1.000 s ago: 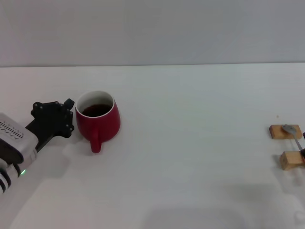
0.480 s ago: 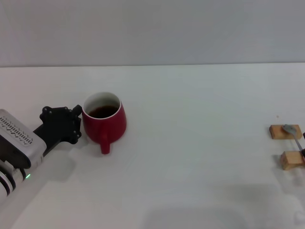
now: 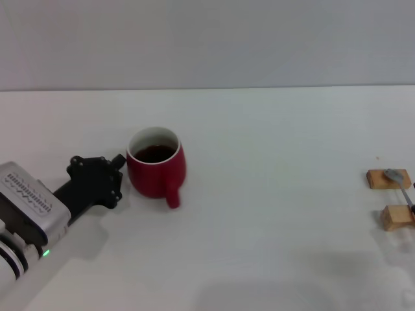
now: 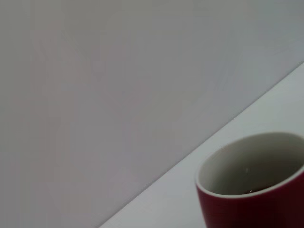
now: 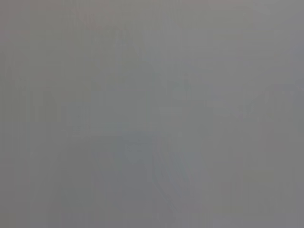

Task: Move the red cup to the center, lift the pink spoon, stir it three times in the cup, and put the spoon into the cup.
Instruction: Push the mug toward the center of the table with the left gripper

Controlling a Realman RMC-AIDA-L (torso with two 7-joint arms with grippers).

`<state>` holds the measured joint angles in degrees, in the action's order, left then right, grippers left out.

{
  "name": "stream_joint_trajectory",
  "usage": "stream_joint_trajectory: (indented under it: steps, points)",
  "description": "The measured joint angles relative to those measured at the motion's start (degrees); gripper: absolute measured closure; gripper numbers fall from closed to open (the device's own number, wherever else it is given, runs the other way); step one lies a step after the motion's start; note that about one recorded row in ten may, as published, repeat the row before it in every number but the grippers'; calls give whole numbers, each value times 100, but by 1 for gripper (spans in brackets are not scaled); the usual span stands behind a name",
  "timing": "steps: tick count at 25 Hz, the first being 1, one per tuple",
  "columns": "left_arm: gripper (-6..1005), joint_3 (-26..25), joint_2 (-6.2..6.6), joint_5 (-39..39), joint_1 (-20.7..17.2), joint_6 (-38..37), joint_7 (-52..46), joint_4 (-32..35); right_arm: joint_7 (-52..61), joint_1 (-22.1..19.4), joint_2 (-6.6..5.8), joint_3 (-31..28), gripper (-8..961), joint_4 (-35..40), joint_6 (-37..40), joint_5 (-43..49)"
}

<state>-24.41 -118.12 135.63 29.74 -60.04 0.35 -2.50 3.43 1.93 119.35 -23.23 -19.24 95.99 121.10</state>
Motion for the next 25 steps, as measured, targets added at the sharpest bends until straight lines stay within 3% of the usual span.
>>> stream_joint_trajectory:
  steps: [11, 25]
  points:
    - [1001, 45, 4, -40, -64, -63, 0, -11, 0, -22, 0, 57, 259, 21, 55, 11]
    - [1001, 7, 27, -32, 333, 115, 162, 118, 0, -80, 0, 74, 260, 0, 131, 11]
